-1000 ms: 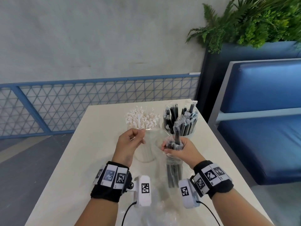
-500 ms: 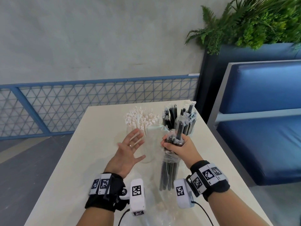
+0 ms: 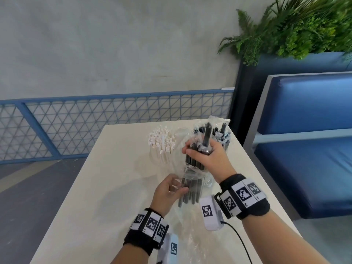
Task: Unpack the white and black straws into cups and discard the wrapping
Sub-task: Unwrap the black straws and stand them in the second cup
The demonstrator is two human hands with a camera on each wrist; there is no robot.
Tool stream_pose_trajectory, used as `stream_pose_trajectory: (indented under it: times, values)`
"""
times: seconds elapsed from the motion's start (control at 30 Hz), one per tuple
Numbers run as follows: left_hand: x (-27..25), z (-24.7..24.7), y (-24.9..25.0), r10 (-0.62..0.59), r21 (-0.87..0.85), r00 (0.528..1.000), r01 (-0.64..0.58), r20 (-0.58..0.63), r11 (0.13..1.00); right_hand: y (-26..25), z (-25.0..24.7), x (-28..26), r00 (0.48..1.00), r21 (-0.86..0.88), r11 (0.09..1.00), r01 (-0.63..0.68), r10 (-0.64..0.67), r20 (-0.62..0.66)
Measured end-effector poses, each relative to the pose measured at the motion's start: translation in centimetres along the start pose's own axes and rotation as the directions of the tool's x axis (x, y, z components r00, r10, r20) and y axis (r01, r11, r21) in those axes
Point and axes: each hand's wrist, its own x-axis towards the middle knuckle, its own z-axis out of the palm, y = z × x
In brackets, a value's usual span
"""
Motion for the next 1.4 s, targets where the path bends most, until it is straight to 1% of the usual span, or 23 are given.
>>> stream_pose_trajectory:
  times: [0.07, 0.13, 0.2, 0.3, 0.37, 0.43, 0.5, 0.57, 0.67, 0.77, 0.83, 0.93, 1.0, 1.07, 1.13, 1.2, 1.23, 1.33, 1.4]
  values:
    - [-0.1, 0.1, 0.1, 0.030, -0.008, 0.999, -0.029, 0.019, 1.000, -1.3, -0.2, 0.4, 0.999, -0.023, 0.999, 0.039, -0.039, -0.015]
    - [-0.1, 0.4, 0.0, 0.036, -0.035, 0.999, -0.035, 0.037, 0.999, -2.3, -0.2, 0.7, 0.996, -0.035, 0.996, 0.083, -0.084, -0.039]
    - [0.0, 0.7, -0.5, 0.026, -0.075, 1.000, -0.025, 0.009, 0.997, -2.8, -0.4, 0.9, 0.991, -0.036, 0.993, 0.114, -0.116, -0.072]
    - [0.2, 1.0, -1.4, -0.003, -0.119, 0.997, -0.005, -0.074, 0.993, -2.8, -0.5, 0.7, 0.989, -0.054, 0.993, 0.106, -0.111, -0.092]
    - [0.4, 1.2, -1.3, -0.028, -0.174, 0.994, 0.010, -0.104, 0.985, -2.0, -0.1, 0.1, 0.996, -0.127, 0.991, 0.051, -0.060, -0.070]
    - [0.6, 1.4, -1.0, -0.052, -0.219, 0.993, 0.027, -0.108, 0.975, -1.2, 0.5, -0.7, 0.999, -0.227, 0.974, 0.015, -0.025, -0.042]
    - [0.7, 1.4, -0.6, -0.054, -0.238, 0.992, 0.025, -0.115, 0.971, -1.0, 0.8, -1.1, 0.997, -0.279, 0.959, 0.043, -0.059, -0.048]
    - [0.7, 1.1, -0.7, -0.037, -0.202, 0.992, 0.011, -0.124, 0.979, -2.1, 0.6, -1.0, 0.987, -0.226, 0.968, 0.106, -0.130, -0.096]
    - [1.0, 0.7, -1.4, -0.036, -0.155, 0.989, 0.014, -0.145, 0.988, -4.4, -0.6, 0.1, 0.945, -0.115, 0.975, 0.191, -0.215, -0.247]
    - [1.5, 0.6, -2.2, -0.127, -0.209, 0.980, 0.093, -0.155, 0.973, -6.3, -1.9, 1.5, 0.901, -0.020, 0.972, 0.234, -0.224, -0.370]
    - [1.6, 0.4, -2.9, -0.187, -0.259, 0.969, 0.141, -0.160, 0.956, -6.9, -2.7, 2.5, 0.864, 0.002, 0.963, 0.270, -0.241, -0.441]
    - [1.4, 0.1, -3.5, -0.257, -0.275, 0.952, 0.206, -0.164, 0.939, -7.6, -3.9, 3.6, 0.801, 0.047, 0.952, 0.303, -0.227, -0.554]
    - [1.2, 0.0, -3.4, -0.280, -0.295, 0.943, 0.220, -0.182, 0.930, -8.0, -4.6, 4.2, 0.767, 0.111, 0.939, 0.326, -0.194, -0.611]
    - [1.1, -0.3, -3.3, -0.292, -0.305, 0.938, 0.227, -0.186, 0.925, -8.5, -5.1, 4.7, 0.732, 0.138, 0.929, 0.343, -0.172, -0.660]
    - [1.0, -0.6, -3.1, -0.297, -0.313, 0.940, 0.235, -0.167, 0.920, -9.2, -5.7, 4.9, 0.680, 0.087, 0.926, 0.367, -0.203, -0.704]
    - [0.9, -1.0, -3.2, -0.302, -0.344, 0.940, 0.234, -0.158, 0.909, -9.7, -6.5, 5.1, 0.628, -0.012, 0.921, 0.389, -0.275, -0.728]
    - [0.9, -1.2, -3.2, -0.306, -0.356, 0.939, 0.235, -0.158, 0.904, -9.8, -6.8, 5.2, 0.611, -0.054, 0.918, 0.394, -0.305, -0.731]
    - [0.6, -1.6, -3.3, -0.323, -0.390, 0.940, 0.258, -0.112, 0.884, -9.6, -7.1, 5.5, 0.580, -0.160, 0.917, 0.365, -0.359, -0.732]
    - [0.4, -1.7, -3.2, -0.311, -0.404, 0.946, 0.248, -0.097, 0.881, -9.2, -6.8, 5.6, 0.563, -0.221, 0.911, 0.348, -0.392, -0.728]
